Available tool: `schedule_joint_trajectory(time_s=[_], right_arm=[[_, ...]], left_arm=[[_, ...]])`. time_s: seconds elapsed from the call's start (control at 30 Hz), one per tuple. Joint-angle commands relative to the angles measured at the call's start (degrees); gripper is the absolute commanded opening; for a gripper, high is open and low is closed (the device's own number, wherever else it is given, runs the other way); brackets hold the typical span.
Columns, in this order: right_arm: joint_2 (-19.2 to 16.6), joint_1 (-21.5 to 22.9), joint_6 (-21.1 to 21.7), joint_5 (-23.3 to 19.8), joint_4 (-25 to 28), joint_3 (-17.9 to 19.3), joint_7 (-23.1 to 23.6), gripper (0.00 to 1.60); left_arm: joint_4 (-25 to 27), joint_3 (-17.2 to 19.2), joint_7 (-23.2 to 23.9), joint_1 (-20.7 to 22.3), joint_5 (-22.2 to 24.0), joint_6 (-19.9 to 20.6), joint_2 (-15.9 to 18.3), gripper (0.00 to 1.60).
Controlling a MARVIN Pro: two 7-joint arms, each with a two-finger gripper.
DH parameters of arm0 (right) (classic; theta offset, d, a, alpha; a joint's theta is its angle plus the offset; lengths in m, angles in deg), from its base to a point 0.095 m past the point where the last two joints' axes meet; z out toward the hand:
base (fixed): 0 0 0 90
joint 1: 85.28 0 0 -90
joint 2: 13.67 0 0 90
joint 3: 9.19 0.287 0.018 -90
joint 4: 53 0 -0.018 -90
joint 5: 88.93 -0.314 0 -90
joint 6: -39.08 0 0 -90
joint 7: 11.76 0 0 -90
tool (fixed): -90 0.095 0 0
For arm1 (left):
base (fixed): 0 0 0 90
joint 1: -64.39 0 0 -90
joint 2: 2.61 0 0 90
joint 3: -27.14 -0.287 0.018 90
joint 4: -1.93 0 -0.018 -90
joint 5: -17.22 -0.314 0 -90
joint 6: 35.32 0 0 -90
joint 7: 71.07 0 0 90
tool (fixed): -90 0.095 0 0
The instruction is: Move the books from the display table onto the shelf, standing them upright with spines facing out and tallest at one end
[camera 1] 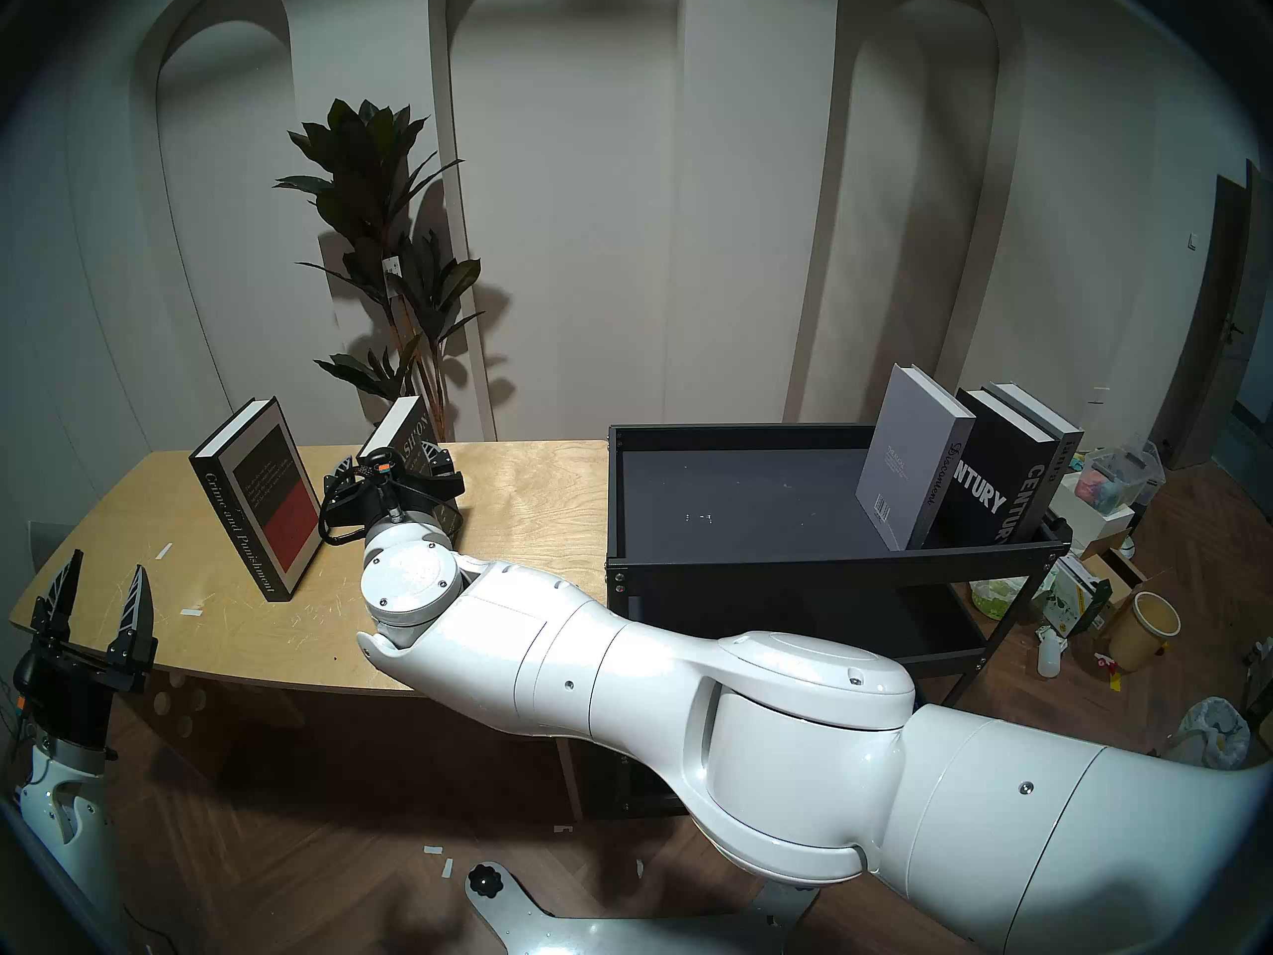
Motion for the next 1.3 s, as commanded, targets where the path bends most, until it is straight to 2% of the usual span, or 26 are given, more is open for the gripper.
schedule_joint_trajectory(time_s=[0.0,1.07,1.1,1.13,1.17,1.2,1.23,1.27], right_arm=[[1.0,1.2,0.4,-0.4,0.2,-0.4,0.7,1.6],[1.0,3.3,3.6,-5.0,-3.2,-1.1,2.9,1.6],[1.0,3.6,3.8,-5.2,-3.6,-1.0,3.0,1.38],[1.0,3.7,3.9,-5.4,-3.9,-0.9,3.1,0.77],[1.0,3.7,3.9,-5.4,-3.9,-0.9,3.1,0.77],[1.0,3.8,4.0,-5.5,-4.2,-0.8,3.1,0.58],[1.0,3.9,4.1,-5.7,-4.5,-0.8,3.2,0.23],[1.0,4.0,4.2,-5.8,-4.9,-0.7,3.2,0.05]], left_arm=[[-1.3,1.2,-0.4,1.5,0.3,0.5,2.1,1.6],[-10.8,3.7,-2.6,4.3,1.5,3.5,5.6,1.6],[-11.2,3.8,-2.7,4.4,1.6,3.6,5.8,1.6],[-11.4,3.9,-2.8,4.4,1.6,3.7,5.8,1.6],[-11.4,3.9,-2.8,4.4,1.6,3.7,5.8,1.6],[-11.6,3.9,-2.8,4.5,1.7,3.7,5.9,1.6],[-11.8,4.0,-2.8,4.6,1.7,3.7,6.0,1.6],[-11.9,4.0,-2.8,4.7,1.7,3.7,6.1,1.6]])
